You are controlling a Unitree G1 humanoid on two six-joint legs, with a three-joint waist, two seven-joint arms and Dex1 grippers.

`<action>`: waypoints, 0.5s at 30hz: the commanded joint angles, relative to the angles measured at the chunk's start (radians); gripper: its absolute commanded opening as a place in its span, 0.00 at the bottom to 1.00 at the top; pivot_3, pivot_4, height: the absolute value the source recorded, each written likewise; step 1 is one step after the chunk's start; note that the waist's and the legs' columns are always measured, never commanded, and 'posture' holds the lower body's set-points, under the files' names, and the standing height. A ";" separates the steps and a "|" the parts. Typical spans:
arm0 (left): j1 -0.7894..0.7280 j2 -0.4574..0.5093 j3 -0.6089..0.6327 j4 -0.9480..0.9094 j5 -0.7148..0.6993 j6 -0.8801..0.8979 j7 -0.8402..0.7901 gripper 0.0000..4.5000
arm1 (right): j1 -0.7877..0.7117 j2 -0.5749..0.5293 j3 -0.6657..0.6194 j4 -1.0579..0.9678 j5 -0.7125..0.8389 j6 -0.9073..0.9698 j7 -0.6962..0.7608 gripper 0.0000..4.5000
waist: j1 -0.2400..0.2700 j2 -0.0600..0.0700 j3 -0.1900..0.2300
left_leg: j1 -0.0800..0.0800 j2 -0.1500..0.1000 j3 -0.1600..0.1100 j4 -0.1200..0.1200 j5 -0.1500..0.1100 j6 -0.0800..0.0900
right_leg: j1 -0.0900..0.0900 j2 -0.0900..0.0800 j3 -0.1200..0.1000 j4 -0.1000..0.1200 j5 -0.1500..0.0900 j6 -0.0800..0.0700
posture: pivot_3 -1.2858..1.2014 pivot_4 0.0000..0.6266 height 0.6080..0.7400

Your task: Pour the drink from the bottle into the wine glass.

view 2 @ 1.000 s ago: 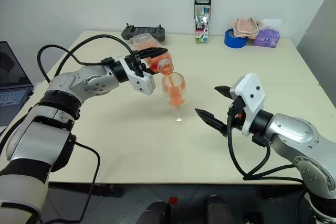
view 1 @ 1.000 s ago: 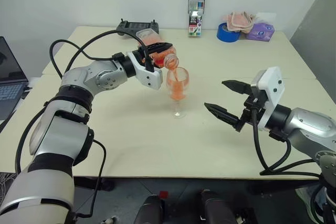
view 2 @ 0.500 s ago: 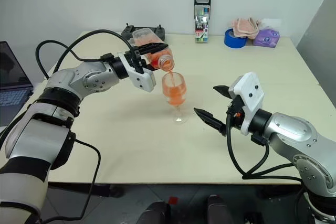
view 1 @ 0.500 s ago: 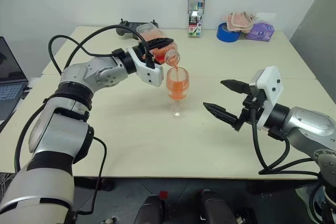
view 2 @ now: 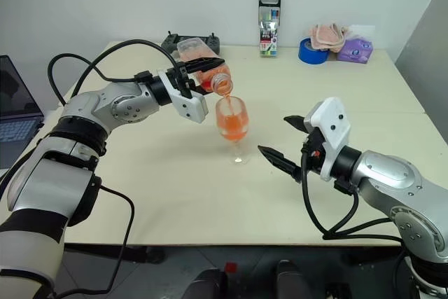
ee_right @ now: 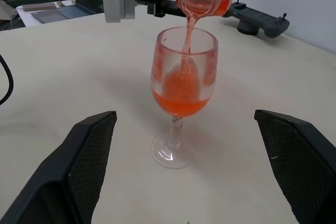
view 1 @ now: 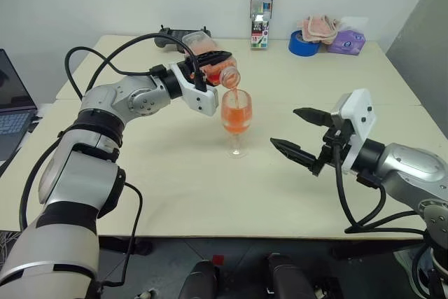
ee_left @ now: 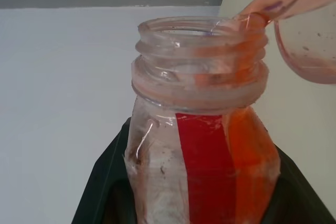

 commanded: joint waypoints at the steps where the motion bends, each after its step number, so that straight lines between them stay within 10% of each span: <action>1: -0.021 0.003 0.010 -0.011 -0.025 0.001 0.002 0.40 | -0.027 0.002 -0.018 -0.011 0.027 0.008 -0.004 1.00 | 0.000 0.000 0.000 | 0.000 0.000 0.000 0.000 0.000 0.000 | 0.000 0.000 0.000 0.000 0.000 0.000 | 0.52 0.24 1.00; 15: -0.010 -0.040 0.076 0.016 -0.192 0.003 -0.139 0.40 | -0.047 0.001 -0.012 -0.009 0.027 0.000 0.002 1.00 | 0.000 0.000 0.000 | 0.000 0.000 0.000 0.000 0.000 0.000 | 0.000 0.000 0.000 0.000 0.000 0.000 | 0.52 0.24 1.00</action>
